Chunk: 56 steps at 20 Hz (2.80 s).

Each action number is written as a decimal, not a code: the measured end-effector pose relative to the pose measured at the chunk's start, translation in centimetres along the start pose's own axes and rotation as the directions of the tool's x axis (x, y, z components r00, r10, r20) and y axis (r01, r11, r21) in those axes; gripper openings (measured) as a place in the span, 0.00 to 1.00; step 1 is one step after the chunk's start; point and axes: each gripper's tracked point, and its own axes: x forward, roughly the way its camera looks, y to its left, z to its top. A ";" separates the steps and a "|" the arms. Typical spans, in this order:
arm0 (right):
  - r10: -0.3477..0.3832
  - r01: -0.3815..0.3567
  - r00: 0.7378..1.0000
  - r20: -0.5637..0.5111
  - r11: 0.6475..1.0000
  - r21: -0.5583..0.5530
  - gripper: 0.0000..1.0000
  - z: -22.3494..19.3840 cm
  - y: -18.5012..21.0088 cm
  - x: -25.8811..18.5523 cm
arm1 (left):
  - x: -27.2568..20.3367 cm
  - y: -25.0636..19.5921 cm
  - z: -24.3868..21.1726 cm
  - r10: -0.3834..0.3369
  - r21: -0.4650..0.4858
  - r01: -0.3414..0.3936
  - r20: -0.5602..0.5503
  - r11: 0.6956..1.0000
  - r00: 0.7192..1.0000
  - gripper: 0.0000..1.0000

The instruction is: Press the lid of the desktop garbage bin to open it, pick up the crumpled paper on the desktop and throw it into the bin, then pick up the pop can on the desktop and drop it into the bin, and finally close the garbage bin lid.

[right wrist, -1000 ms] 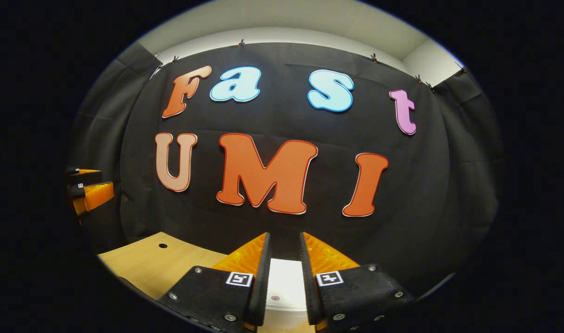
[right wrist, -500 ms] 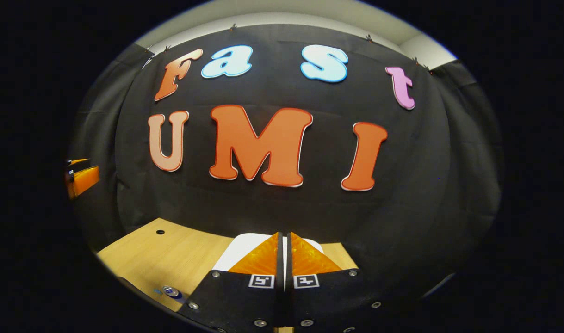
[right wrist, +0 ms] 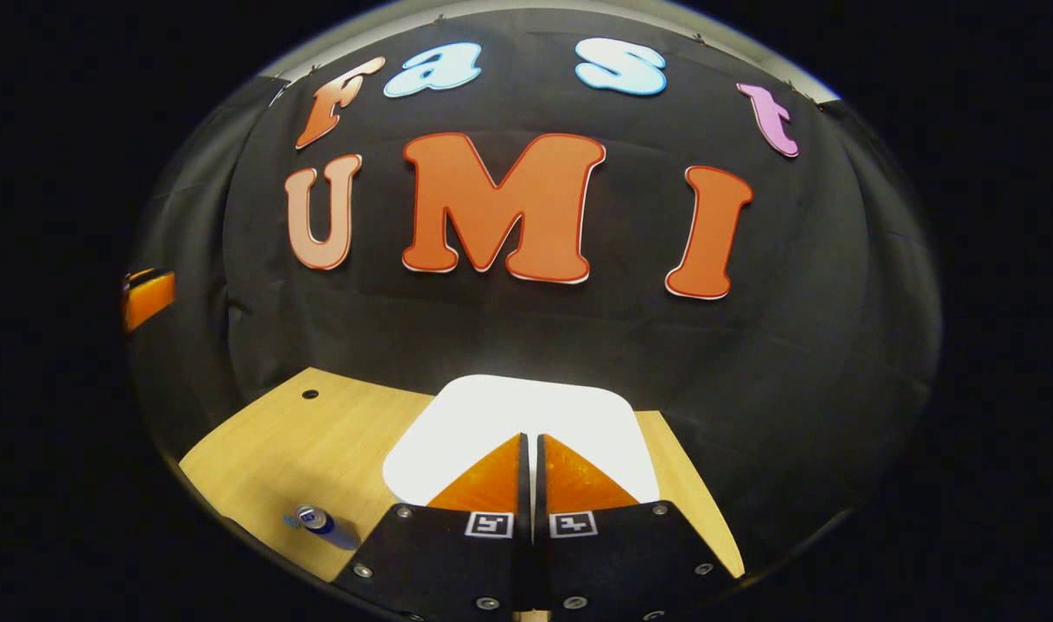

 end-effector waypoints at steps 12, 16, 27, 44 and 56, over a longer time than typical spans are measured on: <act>0.063 -0.063 0.995 -0.083 0.998 0.006 0.01 -2.9 0.7 1.5 | -1.6 -1.5 -1.7 0.030 0.032 -0.028 -0.072 0.999 0.997 0.99; 0.113 -0.113 0.989 -0.091 0.994 0.008 0.01 -2.7 0.9 0.9 | -2.5 -2.1 -1.8 0.049 0.026 -0.047 -0.077 0.999 0.996 0.99; 0.185 -0.178 0.978 0.097 0.981 -0.078 0.01 4.0 1.5 -1.3 | -5.4 0.4 -3.7 0.134 0.002 -0.135 -0.107 0.991 0.985 0.99; 0.216 -0.205 0.960 0.180 0.976 -0.077 0.70 6.0 15.0 -5.6 | -1.1 5.9 -11.1 -0.156 -0.099 0.134 -0.256 0.986 0.954 0.99; 0.258 -0.256 0.966 0.023 0.965 -0.051 0.90 -2.6 20.3 -6.0 | -1.2 2.4 -23.4 -0.346 -0.139 0.320 -0.483 0.937 0.804 1.00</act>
